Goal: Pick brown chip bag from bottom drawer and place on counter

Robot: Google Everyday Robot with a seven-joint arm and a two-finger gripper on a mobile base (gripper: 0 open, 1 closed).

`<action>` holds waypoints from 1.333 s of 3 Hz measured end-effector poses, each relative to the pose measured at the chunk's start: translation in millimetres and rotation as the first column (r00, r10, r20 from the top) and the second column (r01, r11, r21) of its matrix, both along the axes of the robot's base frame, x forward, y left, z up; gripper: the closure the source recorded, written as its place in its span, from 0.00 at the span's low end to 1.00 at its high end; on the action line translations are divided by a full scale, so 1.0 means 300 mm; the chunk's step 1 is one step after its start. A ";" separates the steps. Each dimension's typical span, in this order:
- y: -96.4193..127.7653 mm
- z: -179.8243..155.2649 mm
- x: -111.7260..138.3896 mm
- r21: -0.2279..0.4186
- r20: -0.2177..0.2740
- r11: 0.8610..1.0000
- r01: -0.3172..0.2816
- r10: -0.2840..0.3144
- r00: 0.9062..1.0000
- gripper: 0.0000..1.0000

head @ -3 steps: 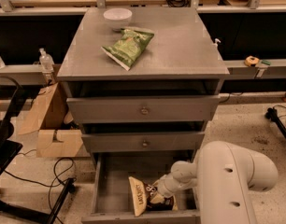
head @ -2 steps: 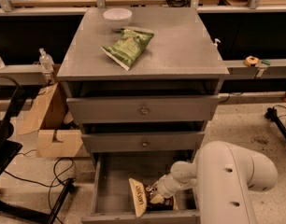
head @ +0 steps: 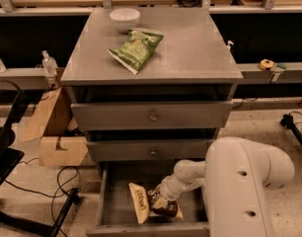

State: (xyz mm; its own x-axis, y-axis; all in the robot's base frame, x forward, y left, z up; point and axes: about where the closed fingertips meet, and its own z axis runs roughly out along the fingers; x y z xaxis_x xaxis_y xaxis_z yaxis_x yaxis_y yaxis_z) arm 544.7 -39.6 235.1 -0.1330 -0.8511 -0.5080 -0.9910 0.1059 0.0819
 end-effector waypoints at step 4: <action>0.029 0.941 -0.139 -0.117 0.051 0.979 0.169 -0.164 0.985 1.00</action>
Offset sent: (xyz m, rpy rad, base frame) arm 0.0239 0.0261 0.3180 -0.0925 -0.1181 -0.0423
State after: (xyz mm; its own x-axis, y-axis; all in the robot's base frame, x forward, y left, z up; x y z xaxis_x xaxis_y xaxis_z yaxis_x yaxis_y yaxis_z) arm 502.9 -30.9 517.5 -0.2590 -0.8742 -0.4107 -0.9610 0.2761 0.0182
